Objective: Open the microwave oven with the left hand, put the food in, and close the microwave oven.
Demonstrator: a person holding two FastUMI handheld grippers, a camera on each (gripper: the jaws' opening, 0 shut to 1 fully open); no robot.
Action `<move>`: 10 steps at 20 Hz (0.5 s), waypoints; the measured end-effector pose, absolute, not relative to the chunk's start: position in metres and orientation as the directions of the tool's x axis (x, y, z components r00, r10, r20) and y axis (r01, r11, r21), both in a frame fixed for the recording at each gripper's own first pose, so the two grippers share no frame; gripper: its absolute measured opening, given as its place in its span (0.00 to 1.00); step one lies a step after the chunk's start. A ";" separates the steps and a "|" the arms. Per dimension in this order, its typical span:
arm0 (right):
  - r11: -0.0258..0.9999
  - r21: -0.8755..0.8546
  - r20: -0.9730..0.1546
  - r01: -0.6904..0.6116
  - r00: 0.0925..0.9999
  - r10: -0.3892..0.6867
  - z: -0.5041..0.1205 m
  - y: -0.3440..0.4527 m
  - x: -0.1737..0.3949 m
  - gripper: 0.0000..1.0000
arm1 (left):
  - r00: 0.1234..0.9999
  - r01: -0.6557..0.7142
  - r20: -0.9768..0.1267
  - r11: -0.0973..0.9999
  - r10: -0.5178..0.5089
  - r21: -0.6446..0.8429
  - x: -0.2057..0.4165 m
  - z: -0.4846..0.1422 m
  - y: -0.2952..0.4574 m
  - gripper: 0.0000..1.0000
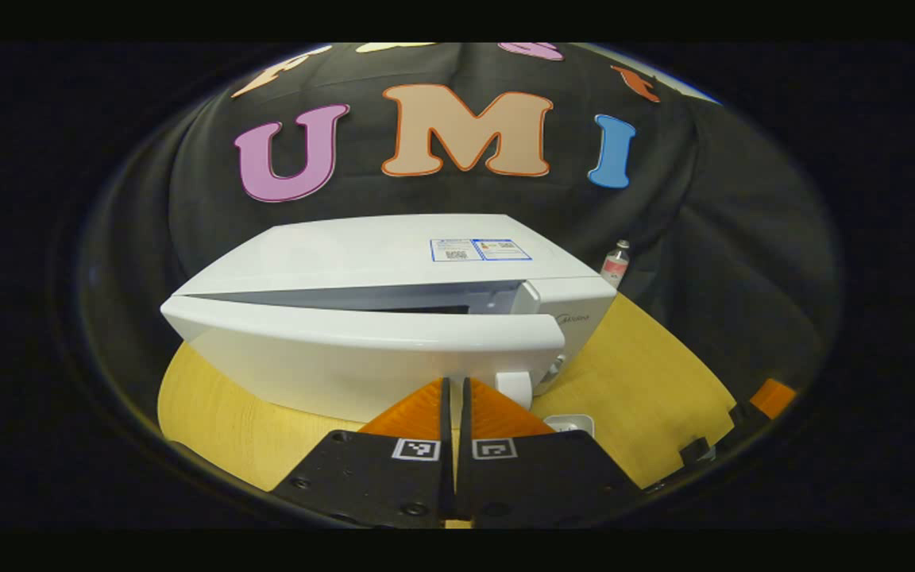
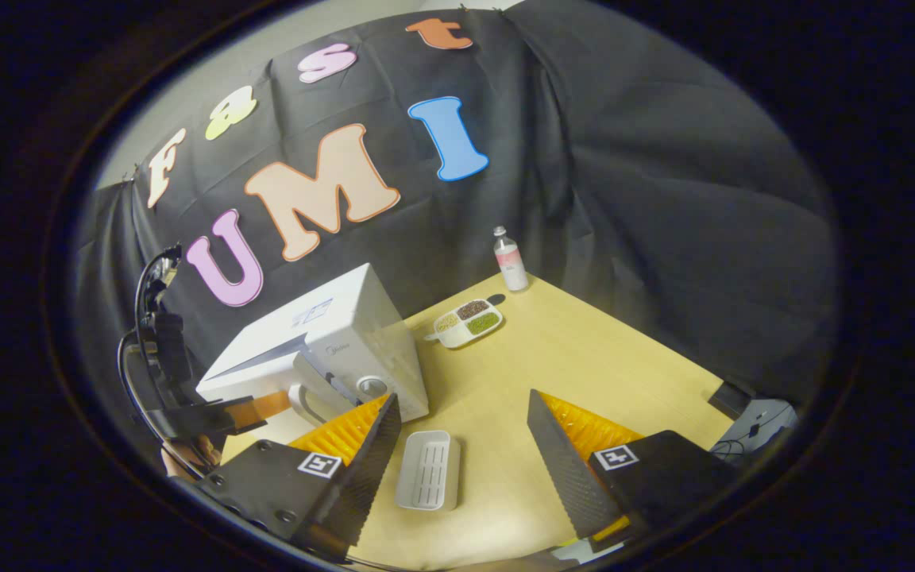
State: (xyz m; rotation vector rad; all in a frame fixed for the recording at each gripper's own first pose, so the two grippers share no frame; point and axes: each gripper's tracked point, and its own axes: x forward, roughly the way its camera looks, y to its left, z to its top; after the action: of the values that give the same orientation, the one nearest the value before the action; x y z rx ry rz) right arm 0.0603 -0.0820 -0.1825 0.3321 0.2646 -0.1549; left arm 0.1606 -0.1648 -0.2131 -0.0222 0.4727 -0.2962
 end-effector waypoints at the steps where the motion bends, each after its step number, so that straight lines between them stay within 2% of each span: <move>1: 0.932 0.308 -0.272 0.190 0.957 -0.106 -0.179 -0.080 0.059 0.99 | 0.850 0.285 -0.440 0.955 -0.291 -0.081 0.163 -0.211 -0.168 0.01; 9: 0.946 0.279 -0.260 0.164 0.962 -0.090 -0.178 -0.068 0.054 0.99 | 0.864 0.271 -0.422 0.960 -0.274 -0.066 0.183 -0.205 -0.167 0.01; 10: 0.947 0.276 -0.255 0.163 0.963 -0.092 -0.176 -0.068 0.052 0.89 | 0.867 0.263 -0.422 0.962 -0.266 -0.065 0.185 -0.204 -0.164 0.01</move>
State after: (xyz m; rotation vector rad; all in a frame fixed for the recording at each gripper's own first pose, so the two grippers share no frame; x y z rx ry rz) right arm 0.0524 -0.0678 -0.1765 0.3001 0.2420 -0.1309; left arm 0.1855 -0.1644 -0.2043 -0.0056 0.4425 -0.2770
